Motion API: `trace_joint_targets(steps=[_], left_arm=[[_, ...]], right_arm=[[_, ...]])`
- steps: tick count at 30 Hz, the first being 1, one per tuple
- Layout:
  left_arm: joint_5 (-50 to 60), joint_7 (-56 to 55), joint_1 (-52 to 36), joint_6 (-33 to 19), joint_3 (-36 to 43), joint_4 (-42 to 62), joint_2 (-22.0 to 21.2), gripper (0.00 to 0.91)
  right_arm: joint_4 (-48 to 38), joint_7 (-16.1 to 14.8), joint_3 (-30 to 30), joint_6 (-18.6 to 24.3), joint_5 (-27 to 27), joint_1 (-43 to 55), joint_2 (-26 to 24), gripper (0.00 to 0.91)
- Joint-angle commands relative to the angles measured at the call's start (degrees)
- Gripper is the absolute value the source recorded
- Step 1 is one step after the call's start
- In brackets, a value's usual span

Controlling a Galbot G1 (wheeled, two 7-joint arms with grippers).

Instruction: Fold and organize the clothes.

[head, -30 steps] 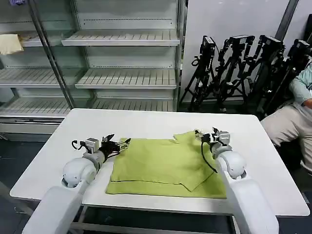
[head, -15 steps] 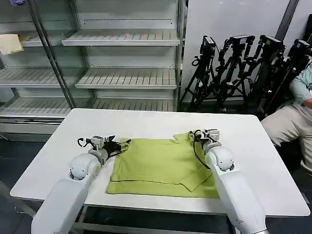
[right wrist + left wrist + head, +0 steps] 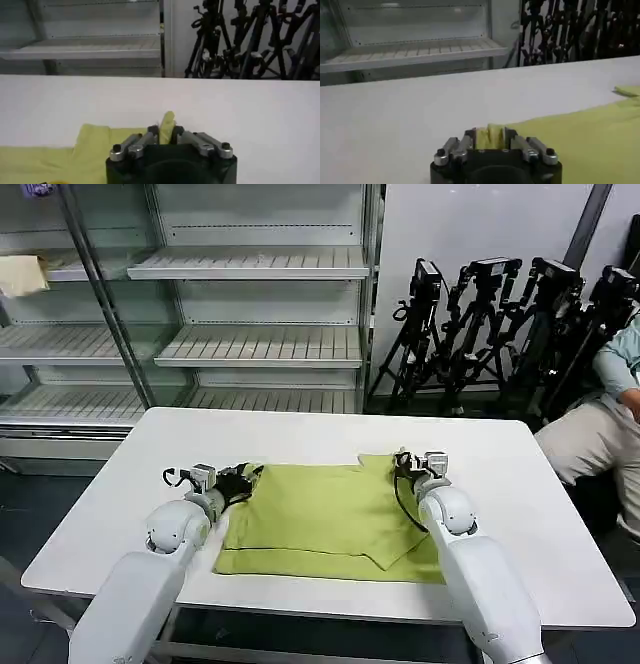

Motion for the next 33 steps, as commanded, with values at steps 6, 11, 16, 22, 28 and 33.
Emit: trace_joint_targets(steps=[6,11,16,22,28,33], left_arm=[[-3.61,-0.62,1.16,0.09,-1.19,-5.70,1.70,0.020],[-4.65,-1.24,6.31,0.10,-3.47,-13.27,3.29,0.020],[-5.14,-1.52,12.53,0.09,-7.03,-19.01,4.72,0.020],[-5.11,-1.53,22.37,-0.19,-12.59,-25.86,5.51,0.020],[-5.01,-1.05,26.03,-0.57,-14.77,-27.91,5.54,0.020],[-4.59,-1.03,27.16,-0.57,-14.59,-28.92,5.39,0.020]], right_arm=[[7.27,-0.12,-0.24,1.38,2.09,-1.66,-1.80,0.000],[14.63,0.37,0.80,0.62,3.46,-5.53,-4.07,0.000],[22.95,0.21,2.56,-0.14,5.03,-11.79,-7.01,0.000],[31.79,-0.21,4.47,-0.46,3.35,-21.43,-8.52,0.000],[36.47,-0.53,6.26,-0.37,0.53,-27.28,-8.39,0.000],[37.87,-0.22,7.41,-0.95,-1.80,-30.07,-8.72,0.000]])
